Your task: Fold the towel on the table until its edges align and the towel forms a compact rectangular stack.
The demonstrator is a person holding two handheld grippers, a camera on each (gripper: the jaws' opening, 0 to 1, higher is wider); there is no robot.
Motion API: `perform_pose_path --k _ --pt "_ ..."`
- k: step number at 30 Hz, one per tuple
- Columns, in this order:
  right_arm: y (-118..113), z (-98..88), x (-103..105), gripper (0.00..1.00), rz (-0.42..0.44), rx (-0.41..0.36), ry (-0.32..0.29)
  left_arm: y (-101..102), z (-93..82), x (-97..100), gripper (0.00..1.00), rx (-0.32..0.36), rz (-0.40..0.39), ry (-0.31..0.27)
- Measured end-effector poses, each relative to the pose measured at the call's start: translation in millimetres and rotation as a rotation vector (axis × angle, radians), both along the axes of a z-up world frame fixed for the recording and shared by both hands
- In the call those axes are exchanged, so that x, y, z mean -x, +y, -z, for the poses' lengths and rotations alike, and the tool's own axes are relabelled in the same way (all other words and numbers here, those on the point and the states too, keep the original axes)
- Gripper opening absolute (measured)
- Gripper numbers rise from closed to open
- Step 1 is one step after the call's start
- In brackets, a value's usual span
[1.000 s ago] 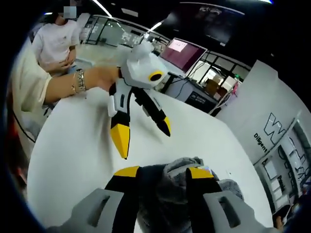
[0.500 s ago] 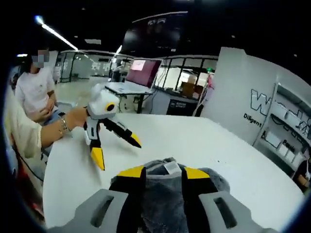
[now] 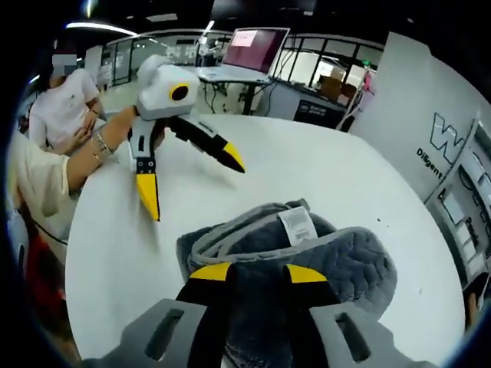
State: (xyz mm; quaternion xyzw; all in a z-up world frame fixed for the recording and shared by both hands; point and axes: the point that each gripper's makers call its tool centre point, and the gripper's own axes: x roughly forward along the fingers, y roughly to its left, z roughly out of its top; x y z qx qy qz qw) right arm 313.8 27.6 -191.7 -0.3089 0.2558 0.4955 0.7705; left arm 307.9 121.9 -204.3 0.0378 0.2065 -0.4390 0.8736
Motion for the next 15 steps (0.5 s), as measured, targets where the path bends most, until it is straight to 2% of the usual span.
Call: perform_pose_path --k 9,15 --pt "-3.0 21.0 7.5 0.09 -0.033 0.041 0.061 -0.8 -0.1 0.1 0.88 -0.001 0.001 -0.001" --pt "-3.5 20.6 8.6 0.02 -0.045 0.042 0.05 -0.5 0.0 -1.0 0.88 0.001 0.001 0.001"
